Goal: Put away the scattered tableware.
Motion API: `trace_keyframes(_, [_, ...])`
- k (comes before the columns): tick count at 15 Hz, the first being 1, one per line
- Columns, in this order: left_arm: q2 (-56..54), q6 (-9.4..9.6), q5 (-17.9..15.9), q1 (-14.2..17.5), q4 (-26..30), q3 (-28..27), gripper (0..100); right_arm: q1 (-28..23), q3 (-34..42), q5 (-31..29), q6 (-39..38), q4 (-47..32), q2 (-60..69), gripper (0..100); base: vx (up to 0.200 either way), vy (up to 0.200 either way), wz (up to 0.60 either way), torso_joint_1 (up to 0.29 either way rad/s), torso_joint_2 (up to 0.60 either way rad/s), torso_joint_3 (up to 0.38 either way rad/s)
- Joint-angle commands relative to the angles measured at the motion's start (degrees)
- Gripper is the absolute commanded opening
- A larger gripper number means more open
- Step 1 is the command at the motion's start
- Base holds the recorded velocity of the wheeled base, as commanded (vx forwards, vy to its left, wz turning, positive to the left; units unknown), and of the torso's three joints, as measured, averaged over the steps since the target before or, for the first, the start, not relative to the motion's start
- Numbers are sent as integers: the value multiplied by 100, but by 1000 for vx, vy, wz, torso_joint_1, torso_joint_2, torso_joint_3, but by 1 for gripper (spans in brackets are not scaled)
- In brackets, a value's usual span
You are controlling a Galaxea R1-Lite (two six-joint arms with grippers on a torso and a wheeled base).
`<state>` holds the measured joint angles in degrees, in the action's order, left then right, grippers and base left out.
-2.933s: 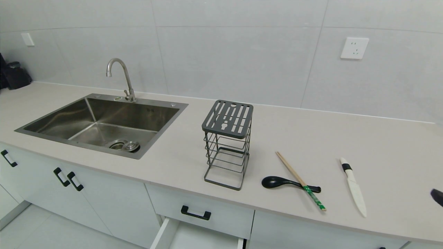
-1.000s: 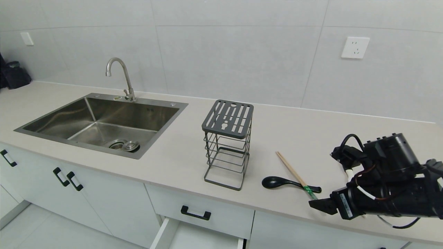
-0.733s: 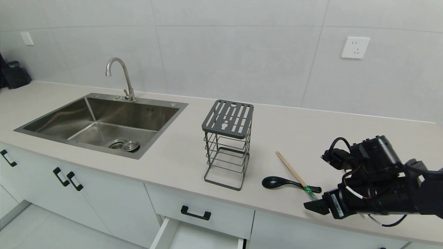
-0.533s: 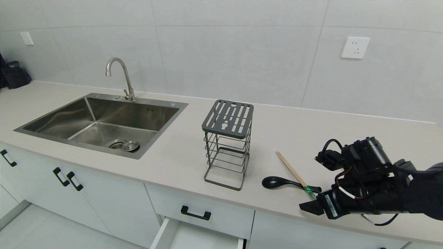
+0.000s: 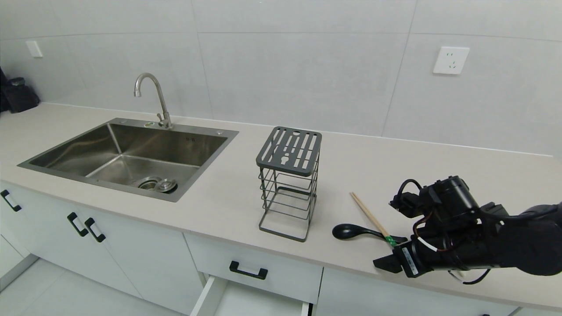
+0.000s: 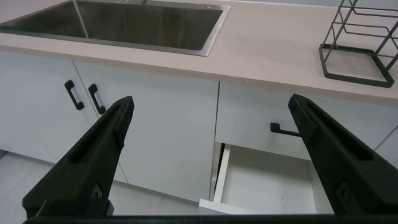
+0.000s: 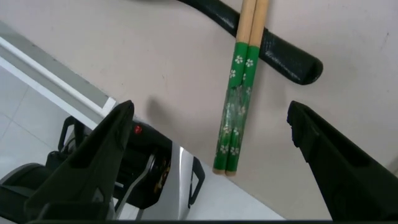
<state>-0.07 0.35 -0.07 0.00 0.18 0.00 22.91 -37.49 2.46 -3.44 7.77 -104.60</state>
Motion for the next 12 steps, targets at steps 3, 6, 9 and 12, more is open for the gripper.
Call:
trace_keyframes(3, [7,0,-1,0,-1,0,100,3,-22,-44,10,32,-158,100,0,0,0,0,0,0])
trace_keyframes(6, [7,0,-1,0,-1,0,100,38,-110,-79,19,155,-298,0,0,0,0,0,0,0])
trace_keyframes(9, [7,0,-1,0,-1,0,100,30,-119,-185,10,155,-342,0,0,0,0,0,0,0])
trace_keyframes(12, [7,0,-1,0,-1,0,100,12,-119,-264,1,181,-342,0,0,0,0,0,0,0])
